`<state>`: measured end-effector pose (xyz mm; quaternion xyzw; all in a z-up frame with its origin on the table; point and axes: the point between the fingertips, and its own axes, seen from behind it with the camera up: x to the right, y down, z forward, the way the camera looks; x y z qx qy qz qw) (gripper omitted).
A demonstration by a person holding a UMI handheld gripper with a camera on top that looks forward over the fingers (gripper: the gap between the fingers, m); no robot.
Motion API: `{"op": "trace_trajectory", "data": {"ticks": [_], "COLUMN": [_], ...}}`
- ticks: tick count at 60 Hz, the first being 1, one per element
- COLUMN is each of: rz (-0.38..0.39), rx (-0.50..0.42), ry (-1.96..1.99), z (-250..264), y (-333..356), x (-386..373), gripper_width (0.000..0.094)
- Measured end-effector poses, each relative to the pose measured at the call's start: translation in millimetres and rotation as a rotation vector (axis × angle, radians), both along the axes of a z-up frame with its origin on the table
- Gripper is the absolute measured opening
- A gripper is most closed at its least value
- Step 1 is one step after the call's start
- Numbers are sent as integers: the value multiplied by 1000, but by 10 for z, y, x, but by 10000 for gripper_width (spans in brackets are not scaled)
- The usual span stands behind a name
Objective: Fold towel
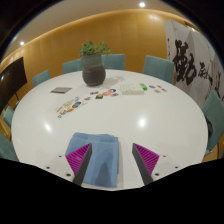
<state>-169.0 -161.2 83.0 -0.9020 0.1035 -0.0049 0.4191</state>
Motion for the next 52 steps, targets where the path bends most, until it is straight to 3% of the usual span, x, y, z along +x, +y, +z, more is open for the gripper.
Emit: {"op": "trace_trajectory", "data": {"ticks": [20, 35, 52], "rz": [-2, -35, -36], "rx": [29, 26, 38], "ry": [-108, -130, -112], "z": [984, 1242, 1354], "y": [-830, -1432, -1620], "x": [-358, -711, -921], "gripper_width": [854, 866, 868]}}
